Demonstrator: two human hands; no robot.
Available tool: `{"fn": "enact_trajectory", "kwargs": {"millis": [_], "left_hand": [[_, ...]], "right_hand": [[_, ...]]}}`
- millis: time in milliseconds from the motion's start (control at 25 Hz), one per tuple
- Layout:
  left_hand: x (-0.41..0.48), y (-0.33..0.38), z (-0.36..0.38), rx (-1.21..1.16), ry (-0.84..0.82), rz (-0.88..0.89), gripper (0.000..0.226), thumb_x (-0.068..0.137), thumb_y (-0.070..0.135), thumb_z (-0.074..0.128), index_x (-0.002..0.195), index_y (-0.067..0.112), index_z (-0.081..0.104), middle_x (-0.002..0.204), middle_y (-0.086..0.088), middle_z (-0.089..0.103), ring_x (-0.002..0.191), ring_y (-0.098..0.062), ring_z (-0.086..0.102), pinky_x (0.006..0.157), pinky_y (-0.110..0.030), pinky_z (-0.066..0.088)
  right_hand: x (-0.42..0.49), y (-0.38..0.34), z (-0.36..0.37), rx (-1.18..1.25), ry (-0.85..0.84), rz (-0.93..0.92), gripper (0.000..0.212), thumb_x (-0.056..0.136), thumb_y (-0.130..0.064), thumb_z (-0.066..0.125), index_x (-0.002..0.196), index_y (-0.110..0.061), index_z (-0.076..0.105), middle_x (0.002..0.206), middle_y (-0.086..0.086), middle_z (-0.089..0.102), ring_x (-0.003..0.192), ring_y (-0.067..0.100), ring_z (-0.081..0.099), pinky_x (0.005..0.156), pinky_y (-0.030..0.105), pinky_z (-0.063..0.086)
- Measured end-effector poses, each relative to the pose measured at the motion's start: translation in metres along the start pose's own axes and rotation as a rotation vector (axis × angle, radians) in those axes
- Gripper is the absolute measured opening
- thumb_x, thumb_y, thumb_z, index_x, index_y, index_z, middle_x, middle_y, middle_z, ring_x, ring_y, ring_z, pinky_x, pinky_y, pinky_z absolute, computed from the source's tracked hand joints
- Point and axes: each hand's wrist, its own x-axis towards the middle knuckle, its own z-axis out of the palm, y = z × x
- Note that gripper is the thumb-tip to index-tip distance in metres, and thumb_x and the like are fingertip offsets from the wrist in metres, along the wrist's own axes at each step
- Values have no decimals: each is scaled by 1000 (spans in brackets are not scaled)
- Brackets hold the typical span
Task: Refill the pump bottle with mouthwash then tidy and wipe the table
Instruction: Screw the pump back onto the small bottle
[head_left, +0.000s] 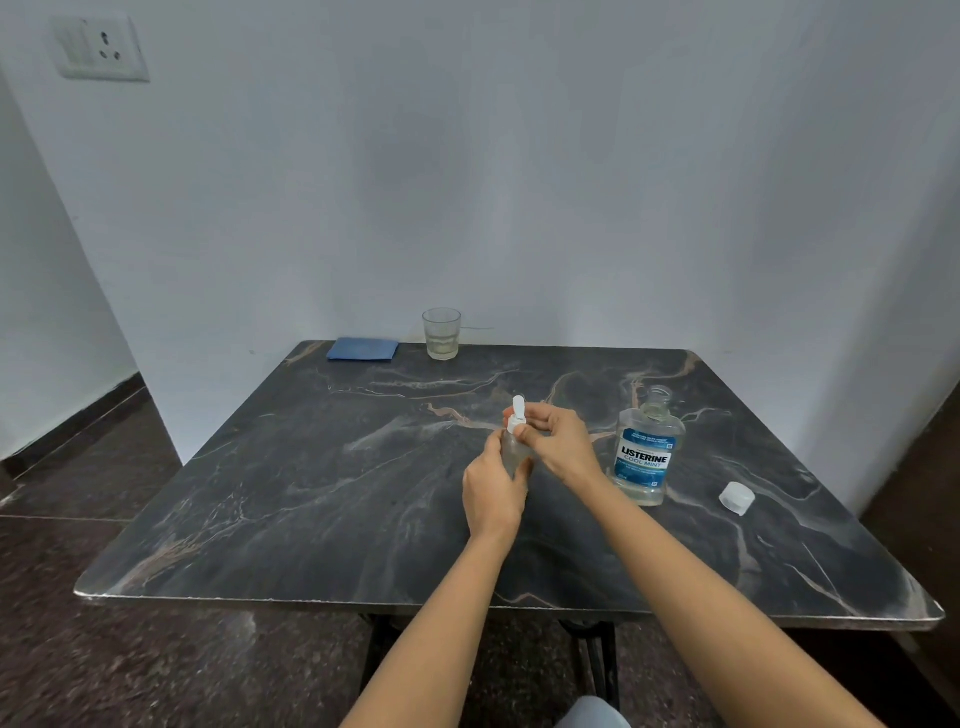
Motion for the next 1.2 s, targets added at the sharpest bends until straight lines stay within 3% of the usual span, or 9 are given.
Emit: {"fn": "enact_trajectory", "kwargs": {"millis": [160, 320, 400, 520, 600, 720, 880, 1000, 1200], "left_hand": [[-2, 0, 4, 20, 40, -12, 52, 87, 31, 66, 135, 21, 48, 107, -2, 68, 99, -20, 64, 86, -41, 53], [-4, 1, 8, 71, 89, -7, 46, 93, 22, 56, 137, 18, 45, 106, -3, 66, 99, -20, 62, 85, -36, 52], [-5, 3, 9, 47, 100, -48, 35, 96, 19, 50, 132, 20, 49, 101, -2, 65, 97, -21, 62, 77, -26, 50], [-3, -3, 12, 150, 121, -22, 30, 99, 29, 46, 129, 25, 51, 96, 4, 66, 96, -18, 63, 68, -20, 45], [-5, 0, 9, 133, 102, -31, 30, 100, 28, 44, 129, 28, 52, 99, 4, 66, 100, -18, 63, 67, -19, 42], [-12, 6, 0, 112, 79, -7, 46, 94, 25, 55, 138, 18, 45, 119, -2, 64, 110, -20, 61, 86, -32, 50], [-13, 8, -5, 4, 33, 4, 50, 87, 31, 65, 133, 20, 49, 116, -2, 65, 108, -19, 61, 91, -36, 50], [-11, 7, -6, -66, -8, -8, 64, 83, 34, 71, 139, 18, 44, 126, -6, 61, 118, -23, 56, 100, -40, 46], [-45, 16, 12, -75, 133, -82, 88, 78, 40, 74, 146, 9, 26, 147, -14, 35, 135, -30, 32, 108, -44, 35]], "right_hand": [[-1, 4, 11, -74, 129, 15, 25, 86, -21, 67, 110, -26, 70, 105, -9, 73, 104, 4, 65, 106, 44, 42], [-4, 1, 20, -315, 238, 64, 25, 90, -28, 60, 114, -30, 67, 110, -12, 71, 108, 4, 62, 120, 42, -2], [-10, -7, 26, -356, 301, 92, 25, 92, -29, 58, 115, -30, 67, 109, -11, 71, 108, 5, 62, 118, 38, -7], [-14, -12, 32, -337, 348, 134, 26, 93, -27, 58, 118, -28, 66, 109, -8, 72, 108, 9, 62, 119, 39, 0], [-14, -9, 31, -224, 309, 127, 28, 91, -24, 60, 118, -26, 66, 111, -8, 71, 108, 8, 62, 120, 42, 14], [-16, -8, 20, 51, 177, 130, 32, 90, -16, 63, 121, -20, 65, 116, -4, 69, 113, 11, 61, 103, 36, 45], [-23, -14, 6, 57, 66, 93, 38, 92, -9, 60, 128, -20, 59, 128, -3, 61, 123, 12, 53, 97, 25, 44], [-31, -15, -3, 6, 60, 35, 45, 92, -5, 56, 132, -25, 53, 136, -6, 55, 129, 8, 47, 105, 31, 42], [-82, -11, -35, -255, 258, -238, 33, 88, 4, 51, 109, -16, 66, 110, -6, 65, 102, 8, 60, 89, 25, 50]]}}
